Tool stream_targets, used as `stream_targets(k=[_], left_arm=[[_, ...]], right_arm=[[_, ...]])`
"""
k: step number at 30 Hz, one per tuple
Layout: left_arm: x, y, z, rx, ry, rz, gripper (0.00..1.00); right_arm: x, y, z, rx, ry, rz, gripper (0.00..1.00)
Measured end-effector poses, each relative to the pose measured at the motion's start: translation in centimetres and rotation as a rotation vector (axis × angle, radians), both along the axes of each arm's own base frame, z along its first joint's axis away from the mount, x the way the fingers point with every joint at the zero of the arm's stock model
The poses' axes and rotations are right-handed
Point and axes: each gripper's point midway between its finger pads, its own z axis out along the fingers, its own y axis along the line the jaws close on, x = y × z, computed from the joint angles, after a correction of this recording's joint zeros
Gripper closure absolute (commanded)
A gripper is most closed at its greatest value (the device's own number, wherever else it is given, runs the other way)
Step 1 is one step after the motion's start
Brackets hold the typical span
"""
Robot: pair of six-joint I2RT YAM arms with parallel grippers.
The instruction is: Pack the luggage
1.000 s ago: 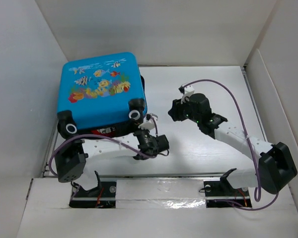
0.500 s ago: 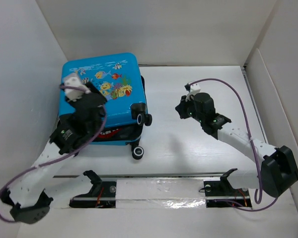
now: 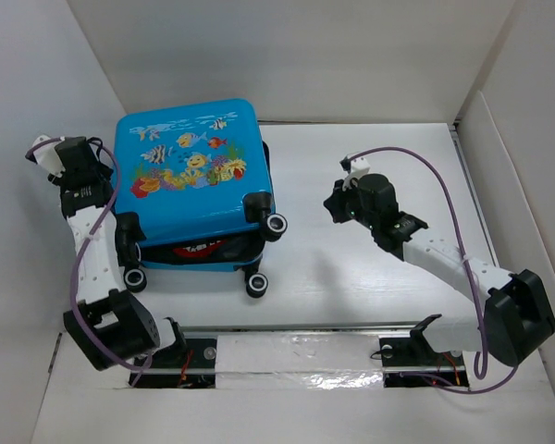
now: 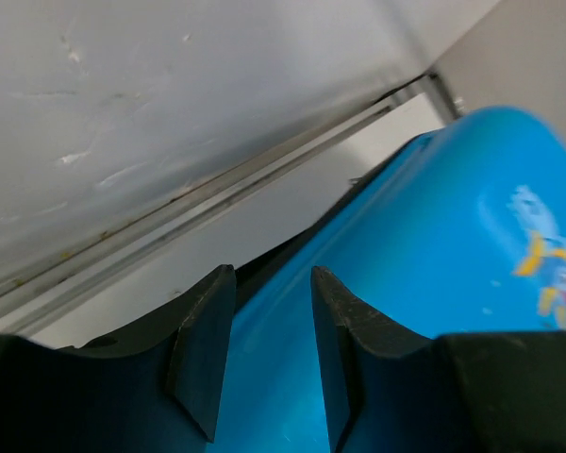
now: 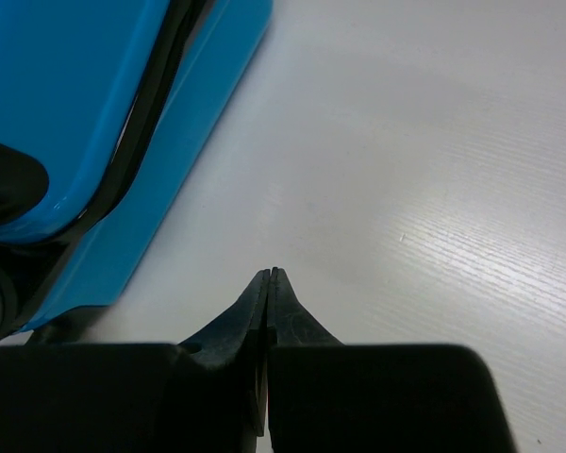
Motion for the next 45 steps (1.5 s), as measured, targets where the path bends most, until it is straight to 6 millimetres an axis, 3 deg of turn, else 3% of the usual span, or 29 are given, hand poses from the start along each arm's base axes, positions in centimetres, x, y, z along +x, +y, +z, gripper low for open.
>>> stream_targets(k=[8, 15, 19, 23, 24, 27, 30, 33, 36, 41, 45], left_arm=[[0.3, 1.3, -5.9, -0.026, 0.131, 0.026, 0.63], [2.4, 3.5, -9.8, -0.059, 0.176, 0.064, 0.6], [2.6, 3.0, -13.4, -0.1, 0.216, 0.052, 0.6], [1.8, 0.3, -16.6, -0.166, 0.202, 0.025, 0.6], [1.6, -0.7, -17.1, -0.183, 0.194, 0.012, 0.6], [2.0, -4.1, -16.5, -0.194, 0.117, -0.052, 0.6], [1.4, -9.0, -15.6, -0.226, 0.039, -0.175, 0.6], [0.2, -13.7, -15.6, -0.263, -0.02, -0.305, 0.59], [-1.1, -16.9, -16.4, -0.299, -0.046, -0.386, 0.59], [-2.8, -19.8, -16.7, -0.325, -0.103, -0.469, 0.61], [-3.2, -21.3, -16.4, -0.307, -0.14, -0.506, 0.77]], right_arm=[[-0.3, 0.5, 0.0, 0.004, 0.002, 0.024, 1.0], [-0.4, 0.5, 0.0, 0.003, 0.001, 0.025, 1.0], [-0.2, 0.3, 0.0, -0.003, -0.003, 0.007, 1.0], [0.3, -0.5, 0.0, -0.012, -0.006, -0.028, 0.83], [0.5, -0.9, -0.1, -0.013, -0.005, -0.04, 0.72], [1.5, -3.1, 0.1, -0.016, -0.002, -0.103, 0.54], [2.0, -5.7, 1.2, 0.0, -0.028, -0.173, 0.38], [1.7, -8.2, 3.3, 0.028, -0.073, -0.23, 0.22], [1.5, -10.3, 6.0, 0.073, -0.134, -0.265, 0.1], [3.2, -11.9, 7.1, 0.128, -0.122, -0.244, 0.05], [6.3, -9.9, 5.9, 0.156, -0.034, -0.159, 0.03]])
